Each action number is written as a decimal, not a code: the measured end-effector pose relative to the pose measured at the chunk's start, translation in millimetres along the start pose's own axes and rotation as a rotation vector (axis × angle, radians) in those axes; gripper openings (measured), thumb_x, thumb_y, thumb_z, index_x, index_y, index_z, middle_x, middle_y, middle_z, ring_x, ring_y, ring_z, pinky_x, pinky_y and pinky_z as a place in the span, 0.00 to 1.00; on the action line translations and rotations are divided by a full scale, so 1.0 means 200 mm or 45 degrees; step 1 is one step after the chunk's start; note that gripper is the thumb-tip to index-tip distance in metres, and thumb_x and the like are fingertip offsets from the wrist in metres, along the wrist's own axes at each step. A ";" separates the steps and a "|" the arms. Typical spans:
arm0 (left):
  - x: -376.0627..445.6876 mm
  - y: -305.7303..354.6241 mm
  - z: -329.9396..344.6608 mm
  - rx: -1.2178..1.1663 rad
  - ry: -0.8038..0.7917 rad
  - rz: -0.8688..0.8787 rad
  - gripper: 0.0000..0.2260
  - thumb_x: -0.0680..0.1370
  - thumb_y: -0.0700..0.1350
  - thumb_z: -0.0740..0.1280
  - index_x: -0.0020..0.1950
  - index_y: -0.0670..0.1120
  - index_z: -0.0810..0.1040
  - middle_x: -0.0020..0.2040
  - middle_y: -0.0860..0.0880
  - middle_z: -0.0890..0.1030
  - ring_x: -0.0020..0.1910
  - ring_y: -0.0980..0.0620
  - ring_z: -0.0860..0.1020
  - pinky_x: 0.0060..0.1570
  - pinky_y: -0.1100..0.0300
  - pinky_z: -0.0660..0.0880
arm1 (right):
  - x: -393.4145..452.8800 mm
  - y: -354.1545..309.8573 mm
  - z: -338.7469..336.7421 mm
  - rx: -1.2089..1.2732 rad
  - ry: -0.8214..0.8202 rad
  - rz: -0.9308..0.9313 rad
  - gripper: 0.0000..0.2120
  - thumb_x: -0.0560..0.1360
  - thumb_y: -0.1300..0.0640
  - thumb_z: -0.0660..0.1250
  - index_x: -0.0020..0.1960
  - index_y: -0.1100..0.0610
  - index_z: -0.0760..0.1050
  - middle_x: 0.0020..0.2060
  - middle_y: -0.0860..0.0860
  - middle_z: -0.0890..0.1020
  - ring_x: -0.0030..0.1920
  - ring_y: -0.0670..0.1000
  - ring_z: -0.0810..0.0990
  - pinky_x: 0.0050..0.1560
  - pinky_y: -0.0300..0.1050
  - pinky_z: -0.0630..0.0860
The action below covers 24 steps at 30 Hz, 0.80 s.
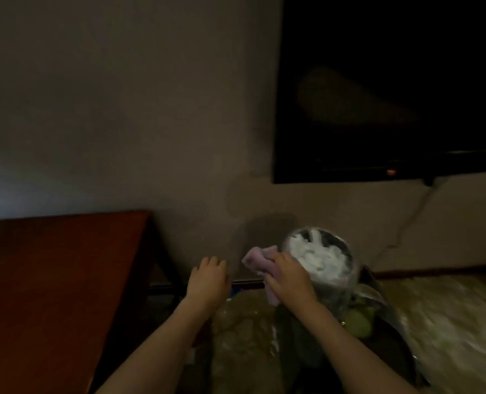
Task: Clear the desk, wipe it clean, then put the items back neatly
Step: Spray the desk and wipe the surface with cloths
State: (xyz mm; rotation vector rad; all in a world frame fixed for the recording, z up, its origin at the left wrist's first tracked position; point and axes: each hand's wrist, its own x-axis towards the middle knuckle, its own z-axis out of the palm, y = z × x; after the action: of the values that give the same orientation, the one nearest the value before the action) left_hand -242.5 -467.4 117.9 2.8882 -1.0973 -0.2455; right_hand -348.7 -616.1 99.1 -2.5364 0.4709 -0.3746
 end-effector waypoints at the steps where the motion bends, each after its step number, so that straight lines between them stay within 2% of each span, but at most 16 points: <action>1: -0.09 -0.16 -0.04 -0.011 0.022 -0.083 0.16 0.80 0.48 0.57 0.69 0.48 0.68 0.67 0.48 0.70 0.66 0.49 0.67 0.62 0.54 0.67 | 0.03 -0.17 0.07 0.007 -0.035 -0.074 0.16 0.77 0.54 0.64 0.64 0.55 0.71 0.56 0.51 0.75 0.57 0.50 0.73 0.56 0.40 0.70; 3: -0.29 -0.49 -0.10 -0.050 0.054 -0.221 0.16 0.80 0.48 0.58 0.68 0.48 0.68 0.67 0.48 0.70 0.66 0.49 0.67 0.64 0.53 0.67 | 0.07 -0.50 0.20 0.056 -0.093 -0.222 0.16 0.75 0.57 0.65 0.62 0.56 0.73 0.55 0.51 0.76 0.56 0.50 0.74 0.55 0.42 0.72; 6: -0.60 -0.95 -0.17 -0.086 0.079 -0.412 0.16 0.81 0.48 0.58 0.68 0.48 0.68 0.68 0.47 0.69 0.67 0.48 0.66 0.65 0.51 0.65 | 0.09 -0.98 0.42 0.123 -0.169 -0.430 0.16 0.73 0.61 0.66 0.61 0.56 0.73 0.54 0.51 0.76 0.55 0.50 0.74 0.52 0.37 0.69; 9: -0.85 -1.30 -0.23 -0.044 0.097 -0.614 0.18 0.81 0.48 0.59 0.71 0.46 0.65 0.70 0.46 0.67 0.70 0.47 0.64 0.68 0.50 0.63 | 0.08 -1.40 0.62 0.106 -0.214 -0.598 0.18 0.74 0.59 0.66 0.64 0.56 0.72 0.56 0.51 0.75 0.55 0.50 0.73 0.49 0.35 0.64; 12: -1.05 -1.57 -0.30 -0.022 0.137 -0.784 0.18 0.81 0.47 0.60 0.71 0.46 0.66 0.70 0.46 0.68 0.70 0.48 0.65 0.68 0.51 0.64 | 0.09 -1.75 0.75 0.057 -0.261 -0.730 0.18 0.76 0.56 0.64 0.65 0.54 0.70 0.58 0.50 0.74 0.56 0.48 0.73 0.50 0.35 0.67; 15: -1.24 -1.80 -0.36 -0.045 0.175 -0.901 0.18 0.81 0.47 0.59 0.70 0.46 0.66 0.69 0.46 0.69 0.68 0.48 0.66 0.66 0.52 0.66 | 0.10 -2.04 0.85 0.056 -0.292 -0.835 0.17 0.77 0.56 0.65 0.65 0.54 0.70 0.58 0.50 0.74 0.56 0.48 0.73 0.52 0.37 0.71; 20: -1.48 -2.14 -0.35 -0.042 0.208 -1.071 0.17 0.81 0.47 0.57 0.69 0.46 0.67 0.67 0.46 0.70 0.65 0.48 0.68 0.62 0.54 0.67 | 0.13 -2.42 1.10 0.058 -0.370 -0.987 0.17 0.77 0.56 0.64 0.65 0.53 0.69 0.57 0.50 0.74 0.54 0.48 0.72 0.47 0.36 0.67; 24: -1.58 -2.44 -0.31 -0.045 0.182 -1.198 0.17 0.81 0.47 0.56 0.70 0.46 0.67 0.67 0.46 0.70 0.66 0.48 0.67 0.63 0.52 0.67 | 0.18 -2.68 1.34 0.078 -0.445 -1.073 0.17 0.78 0.55 0.64 0.66 0.53 0.69 0.58 0.50 0.73 0.56 0.48 0.73 0.50 0.36 0.70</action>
State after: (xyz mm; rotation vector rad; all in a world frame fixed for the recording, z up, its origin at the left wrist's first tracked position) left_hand -144.6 106.4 174.6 3.0762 0.3411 -0.0675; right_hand -86.4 -81.9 175.1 -2.5442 -0.7508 -0.2153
